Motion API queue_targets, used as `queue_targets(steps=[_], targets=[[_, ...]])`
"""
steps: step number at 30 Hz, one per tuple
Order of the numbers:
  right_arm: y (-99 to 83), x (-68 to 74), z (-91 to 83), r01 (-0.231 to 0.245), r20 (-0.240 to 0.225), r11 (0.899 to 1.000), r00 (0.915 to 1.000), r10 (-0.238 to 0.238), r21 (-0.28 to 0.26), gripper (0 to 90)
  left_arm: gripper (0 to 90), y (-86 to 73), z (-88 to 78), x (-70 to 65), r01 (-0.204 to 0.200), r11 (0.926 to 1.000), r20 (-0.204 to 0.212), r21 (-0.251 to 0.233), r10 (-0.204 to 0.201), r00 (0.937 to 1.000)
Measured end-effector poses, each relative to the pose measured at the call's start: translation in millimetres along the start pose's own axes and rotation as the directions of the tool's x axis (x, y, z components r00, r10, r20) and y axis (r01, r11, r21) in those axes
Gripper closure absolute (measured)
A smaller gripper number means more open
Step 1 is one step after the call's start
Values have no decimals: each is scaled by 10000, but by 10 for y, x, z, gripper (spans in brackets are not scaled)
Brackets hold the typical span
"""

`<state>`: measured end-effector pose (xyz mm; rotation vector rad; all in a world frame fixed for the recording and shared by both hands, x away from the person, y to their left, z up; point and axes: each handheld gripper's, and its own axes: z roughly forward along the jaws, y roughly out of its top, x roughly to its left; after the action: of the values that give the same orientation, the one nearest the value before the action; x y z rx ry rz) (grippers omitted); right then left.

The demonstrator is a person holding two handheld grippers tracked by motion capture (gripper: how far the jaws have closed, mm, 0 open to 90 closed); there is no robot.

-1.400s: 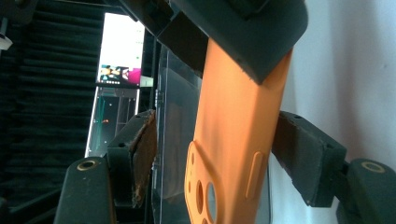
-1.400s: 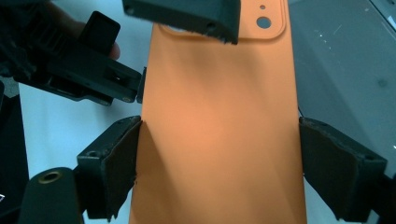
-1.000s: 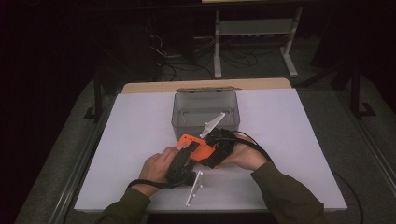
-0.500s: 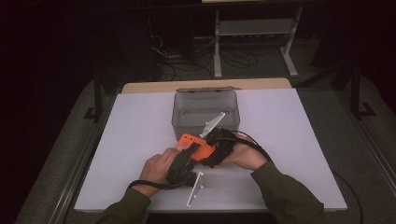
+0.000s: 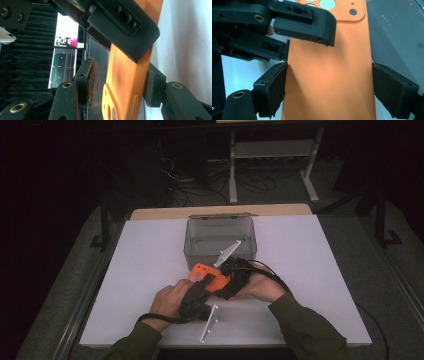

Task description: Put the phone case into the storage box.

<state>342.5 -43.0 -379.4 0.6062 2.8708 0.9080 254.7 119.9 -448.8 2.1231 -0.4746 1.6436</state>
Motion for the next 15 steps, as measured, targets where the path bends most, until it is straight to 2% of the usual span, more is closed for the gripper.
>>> queue_targets(steps=[15], targets=[[0,-8,-5,-58,-26,10000,10000,58,-14,156,560,12,-5,-8,-99,10000,46,-11,99,9999]])
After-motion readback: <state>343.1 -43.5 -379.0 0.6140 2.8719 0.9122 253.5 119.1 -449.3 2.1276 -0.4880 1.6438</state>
